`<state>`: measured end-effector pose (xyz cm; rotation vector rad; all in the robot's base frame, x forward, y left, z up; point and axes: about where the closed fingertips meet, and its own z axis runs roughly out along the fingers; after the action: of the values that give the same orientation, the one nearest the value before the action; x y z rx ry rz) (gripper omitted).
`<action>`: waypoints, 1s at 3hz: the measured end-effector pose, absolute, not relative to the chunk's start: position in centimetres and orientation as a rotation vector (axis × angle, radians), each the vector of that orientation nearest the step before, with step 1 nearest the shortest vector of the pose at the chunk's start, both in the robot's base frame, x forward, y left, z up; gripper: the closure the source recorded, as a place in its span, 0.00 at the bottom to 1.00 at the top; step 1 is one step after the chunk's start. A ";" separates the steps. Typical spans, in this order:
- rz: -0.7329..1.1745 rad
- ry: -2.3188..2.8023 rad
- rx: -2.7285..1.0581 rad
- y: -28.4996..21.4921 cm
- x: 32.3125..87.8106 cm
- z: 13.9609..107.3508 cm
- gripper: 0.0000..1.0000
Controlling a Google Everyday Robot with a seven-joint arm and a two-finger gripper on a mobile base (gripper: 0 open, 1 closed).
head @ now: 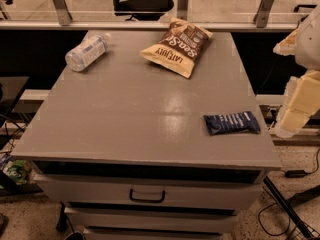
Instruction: Move rxbar blueberry near brown chip bag
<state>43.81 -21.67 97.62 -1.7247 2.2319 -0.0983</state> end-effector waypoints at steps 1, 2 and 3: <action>-0.099 2.232 -1.725 -21.7 43.8 97.6 0.00; -0.053 2.216 -1.722 -21.3 44.9 97.1 0.00; 0.005 2.199 -1.725 -20.8 46.3 95.7 0.00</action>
Offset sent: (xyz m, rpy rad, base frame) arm 0.0274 0.0089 -0.0191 0.0904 0.0393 0.0299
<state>46.33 -20.78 95.72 -1.7247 2.1987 0.0052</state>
